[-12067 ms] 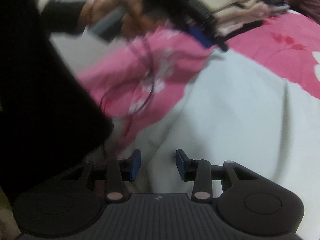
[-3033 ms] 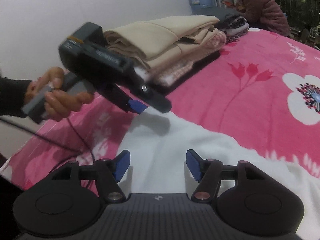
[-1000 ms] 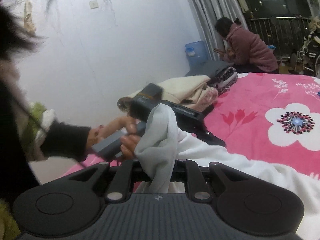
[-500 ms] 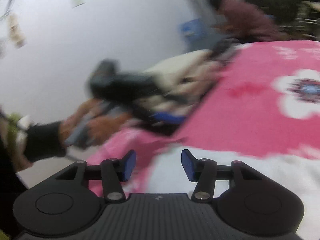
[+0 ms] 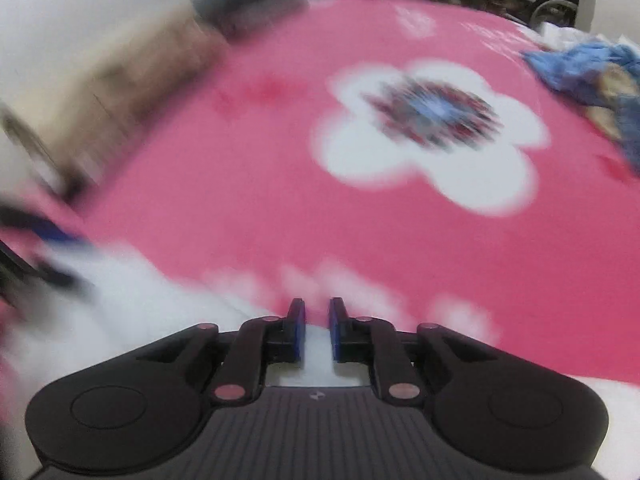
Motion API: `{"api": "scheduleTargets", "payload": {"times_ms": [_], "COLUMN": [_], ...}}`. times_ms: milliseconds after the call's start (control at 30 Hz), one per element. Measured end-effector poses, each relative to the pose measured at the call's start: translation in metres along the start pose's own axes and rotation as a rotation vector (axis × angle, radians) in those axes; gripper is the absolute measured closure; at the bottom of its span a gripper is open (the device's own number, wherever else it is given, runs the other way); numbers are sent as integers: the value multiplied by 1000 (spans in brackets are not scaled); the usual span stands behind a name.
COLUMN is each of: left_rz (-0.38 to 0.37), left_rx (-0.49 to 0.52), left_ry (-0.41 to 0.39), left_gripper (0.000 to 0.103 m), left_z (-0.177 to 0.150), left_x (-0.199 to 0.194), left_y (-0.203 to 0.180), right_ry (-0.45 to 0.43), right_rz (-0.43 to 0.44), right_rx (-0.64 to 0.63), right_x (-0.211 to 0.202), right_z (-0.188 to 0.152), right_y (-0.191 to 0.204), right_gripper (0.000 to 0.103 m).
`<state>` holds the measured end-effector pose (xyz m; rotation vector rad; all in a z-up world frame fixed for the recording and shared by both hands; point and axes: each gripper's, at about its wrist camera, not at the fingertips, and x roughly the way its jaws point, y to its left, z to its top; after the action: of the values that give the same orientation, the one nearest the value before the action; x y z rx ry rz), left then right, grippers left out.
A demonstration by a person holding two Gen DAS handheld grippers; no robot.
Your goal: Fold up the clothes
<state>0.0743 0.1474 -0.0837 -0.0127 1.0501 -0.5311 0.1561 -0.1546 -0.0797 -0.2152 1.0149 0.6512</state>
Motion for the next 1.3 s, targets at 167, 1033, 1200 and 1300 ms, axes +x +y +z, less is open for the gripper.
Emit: {"api": "scheduleTargets", "payload": {"times_ms": [167,1033,1200,1300], "left_rz": [-2,81,93,101], "left_rx": [36,-218,-272,-297], "left_ry": [6,-47,-46,-63], "left_gripper": [42,38,38,37], "left_z": [-2,-6,-15,-18], "left_x": [3,-32,-40,-46], "left_y": [1,45,50,56], "right_ry": [-10,-247,-137,-180], "right_rz": [-255,-245,-426,-569], "right_rx": [96,423,510,483], "right_x": [-52,-135,-117,-136], "right_z": [-58,-119,-138,-133], "right_y": [-102,-150,-165,-150], "right_gripper": [103,82,92,85]}}
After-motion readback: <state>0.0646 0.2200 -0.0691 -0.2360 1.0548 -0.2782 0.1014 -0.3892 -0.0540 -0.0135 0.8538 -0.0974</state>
